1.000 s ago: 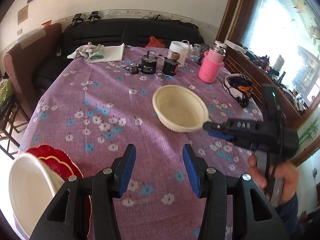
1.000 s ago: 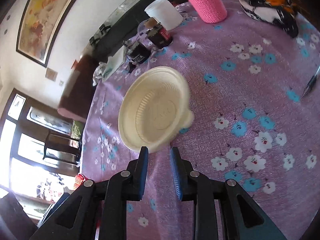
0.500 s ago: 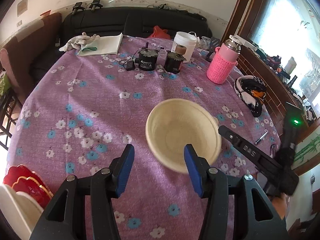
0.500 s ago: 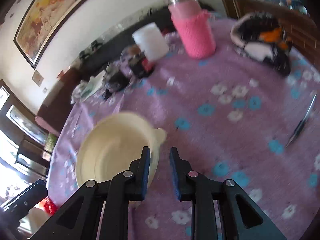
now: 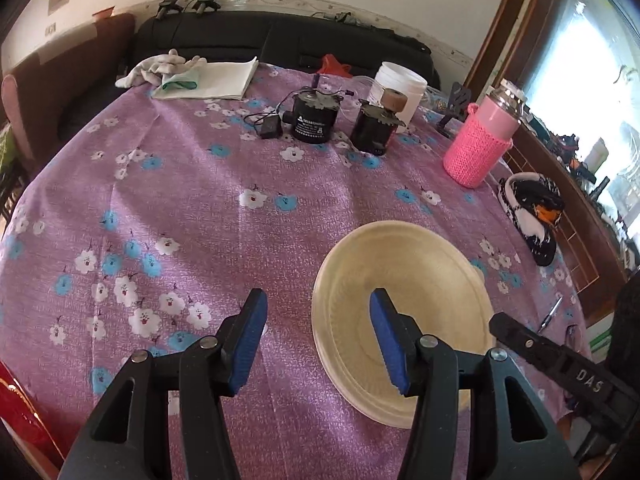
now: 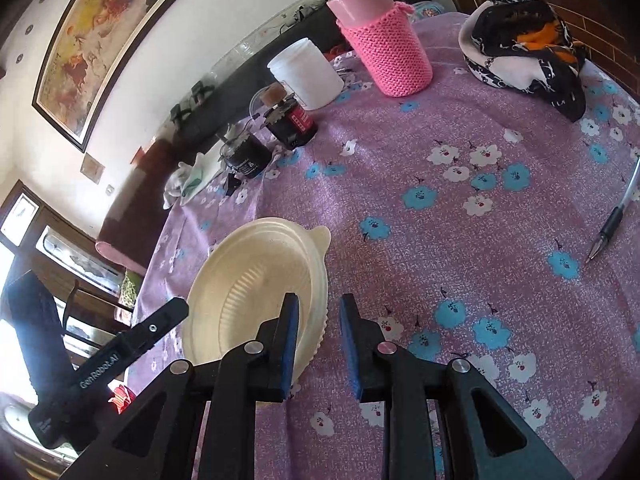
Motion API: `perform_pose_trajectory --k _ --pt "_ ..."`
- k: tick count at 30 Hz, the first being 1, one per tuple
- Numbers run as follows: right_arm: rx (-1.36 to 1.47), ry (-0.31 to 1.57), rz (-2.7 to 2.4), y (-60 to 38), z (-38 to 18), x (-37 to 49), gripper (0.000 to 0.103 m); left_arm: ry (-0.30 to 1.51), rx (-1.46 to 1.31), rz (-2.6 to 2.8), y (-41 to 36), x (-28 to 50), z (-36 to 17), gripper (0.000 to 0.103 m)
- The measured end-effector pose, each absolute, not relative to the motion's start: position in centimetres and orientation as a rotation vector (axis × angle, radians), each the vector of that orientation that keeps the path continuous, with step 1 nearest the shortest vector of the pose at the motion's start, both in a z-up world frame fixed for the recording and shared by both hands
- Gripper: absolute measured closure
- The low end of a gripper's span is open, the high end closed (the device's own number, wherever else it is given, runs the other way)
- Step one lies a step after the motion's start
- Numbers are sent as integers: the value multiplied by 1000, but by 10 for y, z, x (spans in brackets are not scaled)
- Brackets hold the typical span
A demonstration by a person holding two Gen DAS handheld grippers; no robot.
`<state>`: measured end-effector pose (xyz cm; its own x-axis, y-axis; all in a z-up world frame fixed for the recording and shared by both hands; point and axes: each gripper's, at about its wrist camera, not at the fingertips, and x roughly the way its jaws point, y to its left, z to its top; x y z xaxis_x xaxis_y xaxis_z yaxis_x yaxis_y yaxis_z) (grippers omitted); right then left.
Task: Organize plates and bowls
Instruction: 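Grasp the beige bowl rim with the left tool while the right tool releases it, then carry the beige bowl toward the red plate stack with the left tool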
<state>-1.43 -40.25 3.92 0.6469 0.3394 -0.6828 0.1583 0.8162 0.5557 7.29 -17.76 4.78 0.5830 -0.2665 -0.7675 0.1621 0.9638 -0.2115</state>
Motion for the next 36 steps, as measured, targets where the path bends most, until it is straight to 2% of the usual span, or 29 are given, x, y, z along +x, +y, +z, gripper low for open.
perform_pose_trajectory --k 2,4,9,10,11,14,24,36 --pt "624 878 103 -402 38 -14 80 911 -89 -260 -184 72 41 52" --pt "611 888 96 -400 36 -12 80 931 -83 -293 -188 74 34 58" --pt "579 902 98 -392 29 -8 81 953 -85 -311 -189 73 21 82" --pt "585 888 113 -391 29 -10 86 952 -104 -313 -187 71 21 87" --pt "572 883 118 -388 31 -10 89 938 -97 -309 -187 68 22 87" --pt "530 861 99 -383 36 -14 90 888 -48 -288 -192 60 30 87" --pt "548 853 117 -385 39 -18 90 783 85 -221 -203 44 39 87" --pt "531 822 160 -377 50 -25 90 697 114 -170 -198 35 54 87"
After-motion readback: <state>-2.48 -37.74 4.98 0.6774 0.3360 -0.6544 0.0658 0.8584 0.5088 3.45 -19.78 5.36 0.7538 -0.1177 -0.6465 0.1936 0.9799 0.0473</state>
